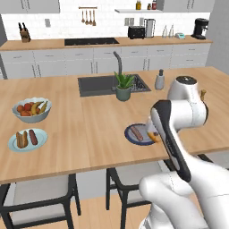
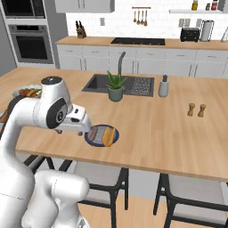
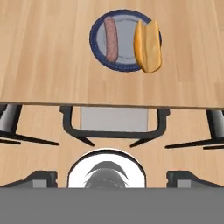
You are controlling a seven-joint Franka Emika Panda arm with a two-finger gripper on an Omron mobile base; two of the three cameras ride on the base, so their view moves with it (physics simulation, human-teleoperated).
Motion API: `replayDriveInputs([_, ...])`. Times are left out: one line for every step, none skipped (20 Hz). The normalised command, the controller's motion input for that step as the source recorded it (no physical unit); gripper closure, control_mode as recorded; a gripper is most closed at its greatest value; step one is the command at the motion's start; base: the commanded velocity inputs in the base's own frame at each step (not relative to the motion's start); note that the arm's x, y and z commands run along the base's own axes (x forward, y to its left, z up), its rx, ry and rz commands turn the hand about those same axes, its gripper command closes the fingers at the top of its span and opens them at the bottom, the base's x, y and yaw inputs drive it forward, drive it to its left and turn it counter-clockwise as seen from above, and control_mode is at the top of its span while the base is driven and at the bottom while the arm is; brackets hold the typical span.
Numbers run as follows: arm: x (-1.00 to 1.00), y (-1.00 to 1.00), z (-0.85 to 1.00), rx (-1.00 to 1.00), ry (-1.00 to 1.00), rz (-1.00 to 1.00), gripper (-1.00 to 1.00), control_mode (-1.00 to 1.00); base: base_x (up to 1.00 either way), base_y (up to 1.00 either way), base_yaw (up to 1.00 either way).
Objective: Place one bun and one sausage from the bowl on each plate.
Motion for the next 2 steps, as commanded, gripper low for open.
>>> replayDriveInputs([-0.6, 0.0, 0.25, 0.0, 0.0, 0.0, -1.0, -1.0, 0.0, 0.0, 0.0])
replayDriveInputs([-0.58, 0.0, 0.21, 0.0, 0.0, 0.0, -1.0, -1.0, 0.0, 0.0, 0.0])
